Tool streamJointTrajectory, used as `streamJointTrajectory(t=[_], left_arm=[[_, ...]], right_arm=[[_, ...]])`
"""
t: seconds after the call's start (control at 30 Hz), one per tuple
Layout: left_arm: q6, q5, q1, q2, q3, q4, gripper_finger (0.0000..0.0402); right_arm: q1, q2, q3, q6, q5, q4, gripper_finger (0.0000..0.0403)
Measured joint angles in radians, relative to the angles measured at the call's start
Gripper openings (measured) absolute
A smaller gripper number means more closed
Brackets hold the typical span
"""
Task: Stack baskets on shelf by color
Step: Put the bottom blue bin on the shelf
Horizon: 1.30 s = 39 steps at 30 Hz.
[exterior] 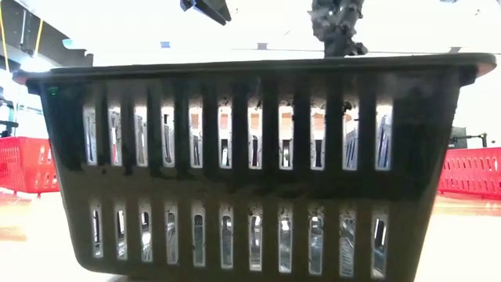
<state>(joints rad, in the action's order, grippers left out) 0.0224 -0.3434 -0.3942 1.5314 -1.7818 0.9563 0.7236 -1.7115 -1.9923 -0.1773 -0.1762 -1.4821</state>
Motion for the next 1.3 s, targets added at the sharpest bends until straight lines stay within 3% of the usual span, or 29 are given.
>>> streamJointTrajectory(t=[0.27, 0.6, 0.97, 1.13, 1.3], left_arm=[[0.078, 0.0, -0.006, 0.0, 0.0, 0.066, 0.0126], [0.169, -0.016, -0.006, -0.007, 0.001, 0.142, 0.0126], [0.265, -0.042, -0.006, -0.115, 0.001, 0.149, 0.0127], [0.286, -0.042, -0.006, -0.151, 0.001, 0.148, 0.0127], [0.291, -0.039, -0.005, -0.17, 0.001, 0.148, 0.0127]], right_arm=[[-0.167, -0.001, 0.051, 0.157, 0.008, -0.05, 0.0055], [-0.308, -0.014, 0.051, 0.151, 0.007, -0.047, 0.0055], [-0.361, -0.079, 0.053, 0.159, 0.01, -0.071, 0.0055], [-0.366, -0.096, 0.053, 0.138, 0.091, -0.06, 0.0055], [-0.357, -0.115, 0.053, 0.133, 0.095, -0.052, 0.0055]])
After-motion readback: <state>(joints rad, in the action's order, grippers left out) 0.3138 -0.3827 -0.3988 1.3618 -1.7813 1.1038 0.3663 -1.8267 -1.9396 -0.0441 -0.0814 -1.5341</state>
